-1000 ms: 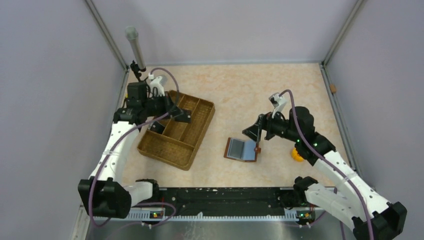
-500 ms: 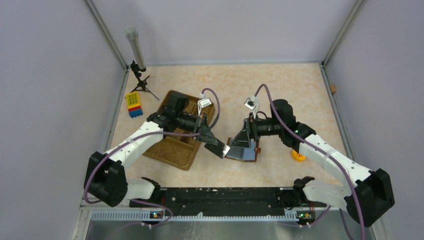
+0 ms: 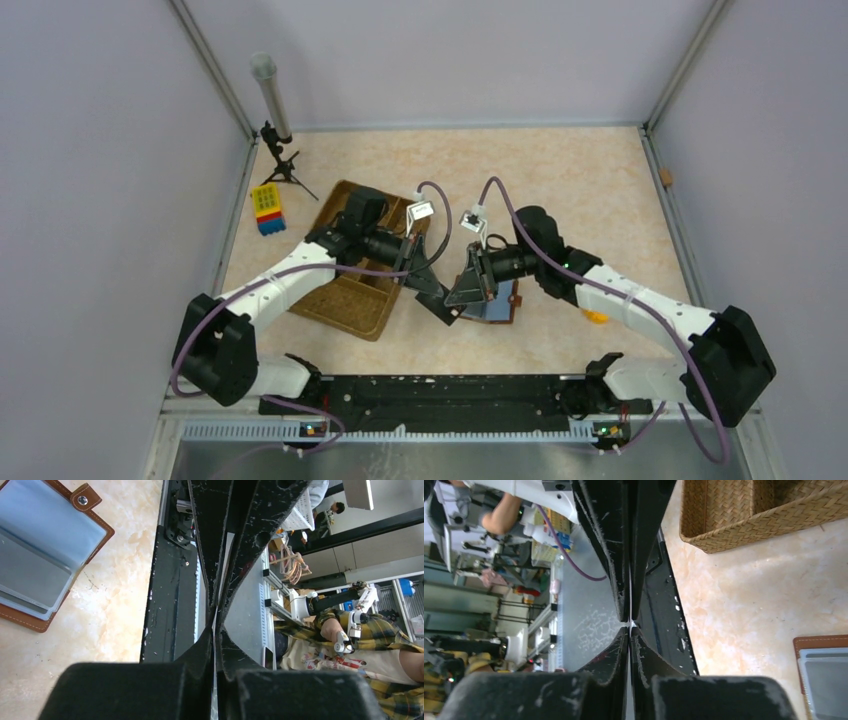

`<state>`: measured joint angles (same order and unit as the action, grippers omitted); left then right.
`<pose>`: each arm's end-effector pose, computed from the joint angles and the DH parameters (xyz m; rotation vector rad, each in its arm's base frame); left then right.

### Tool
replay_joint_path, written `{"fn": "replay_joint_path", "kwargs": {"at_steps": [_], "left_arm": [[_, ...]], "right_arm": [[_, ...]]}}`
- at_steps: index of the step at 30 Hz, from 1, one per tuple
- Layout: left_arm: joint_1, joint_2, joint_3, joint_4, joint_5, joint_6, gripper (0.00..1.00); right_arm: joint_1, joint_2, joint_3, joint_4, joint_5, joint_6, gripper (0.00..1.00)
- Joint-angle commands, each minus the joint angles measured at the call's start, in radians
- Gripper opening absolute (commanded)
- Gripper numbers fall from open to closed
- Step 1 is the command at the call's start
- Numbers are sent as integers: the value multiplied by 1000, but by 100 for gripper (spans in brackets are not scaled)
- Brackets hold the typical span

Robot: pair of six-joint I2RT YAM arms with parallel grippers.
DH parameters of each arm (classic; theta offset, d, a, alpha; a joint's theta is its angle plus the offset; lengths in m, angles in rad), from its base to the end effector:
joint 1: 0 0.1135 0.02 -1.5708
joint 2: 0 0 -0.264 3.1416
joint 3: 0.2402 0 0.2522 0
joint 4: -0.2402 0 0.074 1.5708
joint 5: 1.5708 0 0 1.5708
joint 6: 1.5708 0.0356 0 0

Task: Put the credit cards into the card holder
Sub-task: Insert the credit card into the card holder.

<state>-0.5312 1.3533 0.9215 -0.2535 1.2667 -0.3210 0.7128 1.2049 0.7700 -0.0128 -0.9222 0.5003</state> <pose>0.2209 -0.1692 0.2697 0.9750 2.0704 -1.8686 0.1774 0.1909 0.2699 -0.8943 2.0622 1.6451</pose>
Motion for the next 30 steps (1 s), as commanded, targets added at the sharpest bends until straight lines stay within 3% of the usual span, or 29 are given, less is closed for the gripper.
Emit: {"fn": "replay_joint_path", "kwargs": {"at_steps": [1, 3, 4, 7, 10, 14, 19, 30], "left_arm": [[-3, 15, -10, 67, -41, -29, 4], [-3, 17, -6, 61, -127, -43, 39], [-4, 12, -7, 66, -174, -53, 51], [-9, -45, -63, 190, -362, -133, 75], [-36, -79, -121, 301, -576, -206, 77], [-136, -42, -113, 307, -786, -230, 77], [-245, 62, -91, 295, -966, -269, 77], [-322, 267, -33, 265, -1085, -298, 71]], "right_arm": [[11, -2, -26, 117, -29, 52, 0], [11, -15, -30, 67, 55, 53, 0], [11, -22, -33, 30, 110, 55, 0], [-4, -39, -67, -69, 267, 105, 0], [-41, -83, -169, -68, 421, 219, 0], [-71, -153, -263, -95, 603, 335, 0], [-132, -198, -328, -101, 661, 374, 0], [-214, -177, -396, -70, 657, 372, 0]]}}
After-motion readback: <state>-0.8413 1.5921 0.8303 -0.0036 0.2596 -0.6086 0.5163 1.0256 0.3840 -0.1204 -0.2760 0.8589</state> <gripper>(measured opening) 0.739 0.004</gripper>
